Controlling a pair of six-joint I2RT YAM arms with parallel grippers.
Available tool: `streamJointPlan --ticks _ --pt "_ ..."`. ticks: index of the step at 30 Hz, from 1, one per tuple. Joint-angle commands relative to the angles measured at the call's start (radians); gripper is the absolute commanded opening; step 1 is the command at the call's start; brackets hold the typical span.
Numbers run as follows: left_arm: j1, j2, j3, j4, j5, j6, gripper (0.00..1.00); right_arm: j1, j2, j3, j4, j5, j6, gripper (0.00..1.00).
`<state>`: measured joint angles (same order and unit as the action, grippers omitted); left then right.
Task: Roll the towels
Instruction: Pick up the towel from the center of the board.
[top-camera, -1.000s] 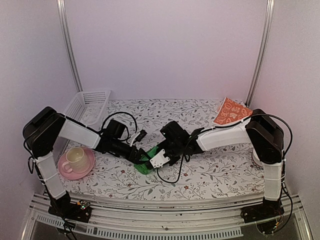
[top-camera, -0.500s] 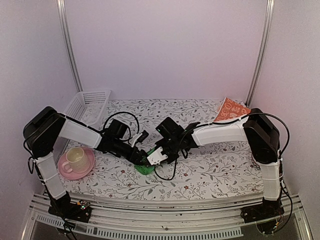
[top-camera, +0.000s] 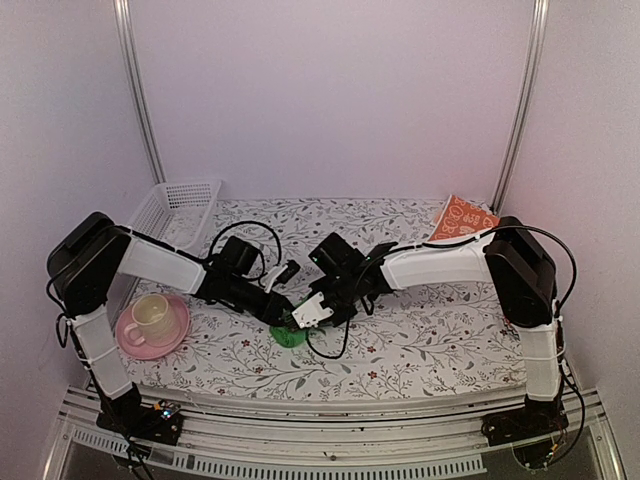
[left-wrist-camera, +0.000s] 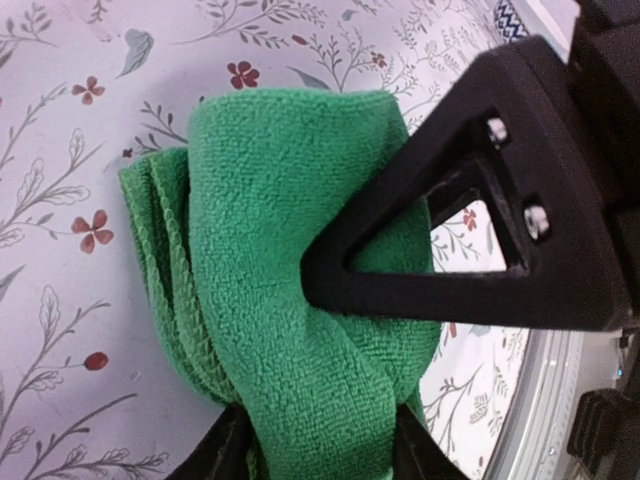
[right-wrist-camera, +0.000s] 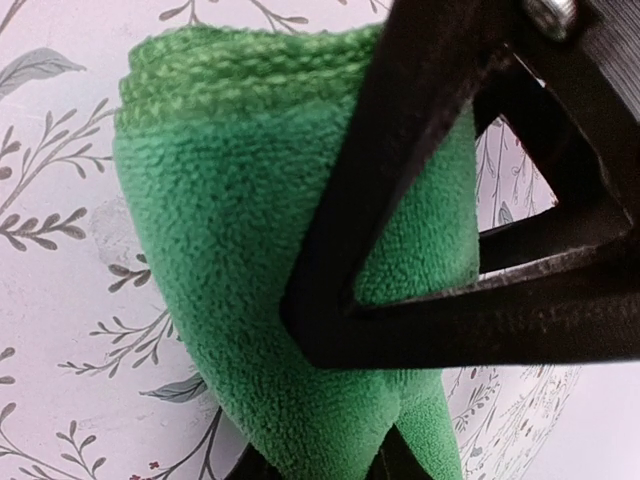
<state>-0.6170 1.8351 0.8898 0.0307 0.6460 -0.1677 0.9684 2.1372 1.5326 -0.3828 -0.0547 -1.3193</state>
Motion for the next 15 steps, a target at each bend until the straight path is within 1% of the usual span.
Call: streamJointPlan --ticks 1,2,4,6,7,10,12,13,15 --pt "-0.026 -0.001 0.018 -0.007 0.027 0.007 0.32 0.004 0.042 0.018 -0.042 0.022 0.028 0.24" --pt "-0.026 -0.004 0.018 -0.006 0.025 0.005 0.26 0.003 0.041 0.021 -0.045 0.024 0.031 0.26" --pt "-0.026 -0.016 0.016 -0.008 0.020 0.005 0.14 0.004 0.033 0.043 -0.073 0.022 0.049 0.37" --pt "-0.025 -0.037 0.011 -0.005 0.005 0.002 0.02 0.004 0.015 0.077 -0.120 0.009 0.082 0.52" --pt "-0.022 -0.048 0.007 -0.004 -0.001 0.001 0.00 0.002 -0.003 0.088 -0.139 0.000 0.110 0.59" --pt "-0.005 -0.086 0.000 -0.003 -0.011 -0.002 0.00 -0.003 -0.072 0.103 -0.182 -0.019 0.161 0.78" --pt "0.013 -0.119 -0.005 -0.002 -0.031 -0.010 0.00 -0.012 -0.124 0.105 -0.202 -0.021 0.207 0.93" --pt "0.022 -0.140 -0.004 -0.007 -0.041 -0.011 0.00 -0.018 -0.149 0.106 -0.211 -0.020 0.234 0.98" --pt "0.050 -0.194 -0.001 -0.019 -0.073 -0.017 0.00 -0.037 -0.202 0.103 -0.227 -0.027 0.294 0.99"
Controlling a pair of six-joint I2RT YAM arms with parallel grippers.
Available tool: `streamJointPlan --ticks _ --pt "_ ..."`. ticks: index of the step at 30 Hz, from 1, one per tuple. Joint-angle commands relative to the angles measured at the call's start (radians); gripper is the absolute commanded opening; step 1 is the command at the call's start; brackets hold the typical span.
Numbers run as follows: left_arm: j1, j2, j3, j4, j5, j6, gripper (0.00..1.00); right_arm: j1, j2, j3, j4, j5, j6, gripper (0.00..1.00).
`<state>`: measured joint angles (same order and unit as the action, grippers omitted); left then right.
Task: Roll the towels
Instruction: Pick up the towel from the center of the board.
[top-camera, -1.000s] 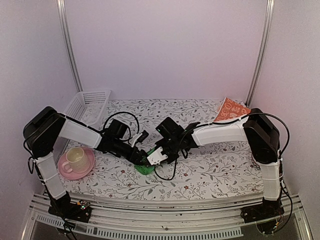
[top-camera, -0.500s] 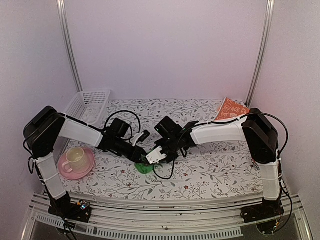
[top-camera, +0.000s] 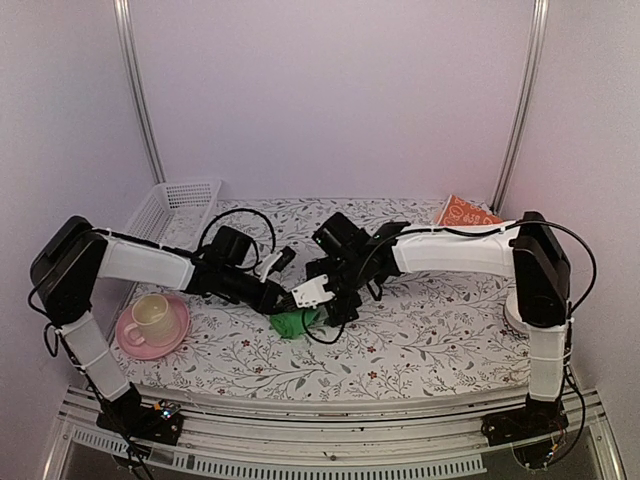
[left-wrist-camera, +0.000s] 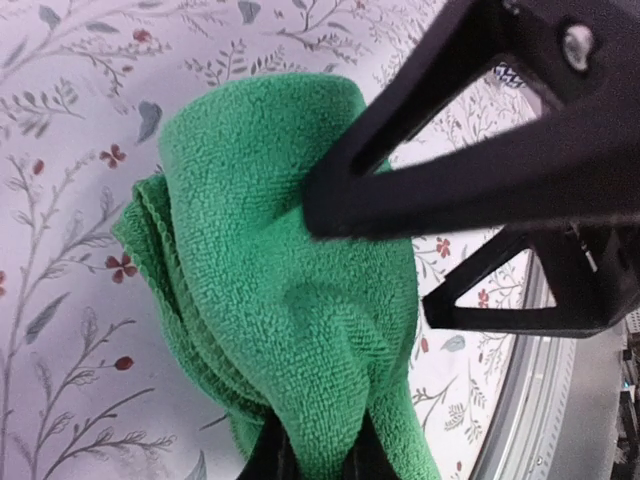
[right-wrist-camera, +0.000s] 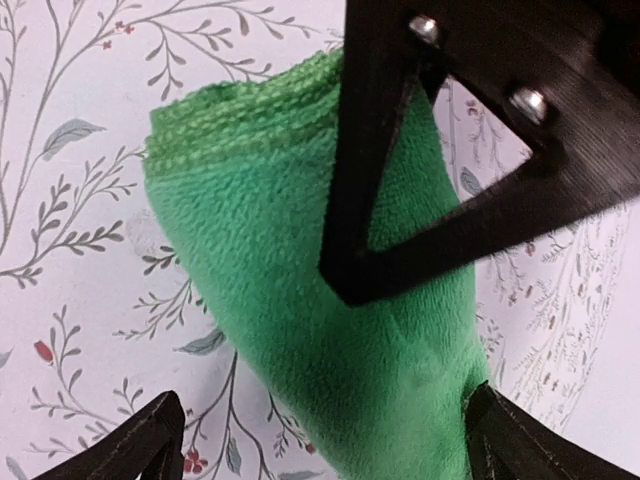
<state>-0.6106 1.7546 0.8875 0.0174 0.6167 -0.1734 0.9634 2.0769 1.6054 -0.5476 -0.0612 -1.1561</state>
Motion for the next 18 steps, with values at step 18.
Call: streamJointPlan --ticks 18 --pt "0.464 -0.310 0.432 -0.452 -0.676 0.106 0.00 -0.182 -0.365 -0.123 -0.007 -0.019 0.378 0.99"
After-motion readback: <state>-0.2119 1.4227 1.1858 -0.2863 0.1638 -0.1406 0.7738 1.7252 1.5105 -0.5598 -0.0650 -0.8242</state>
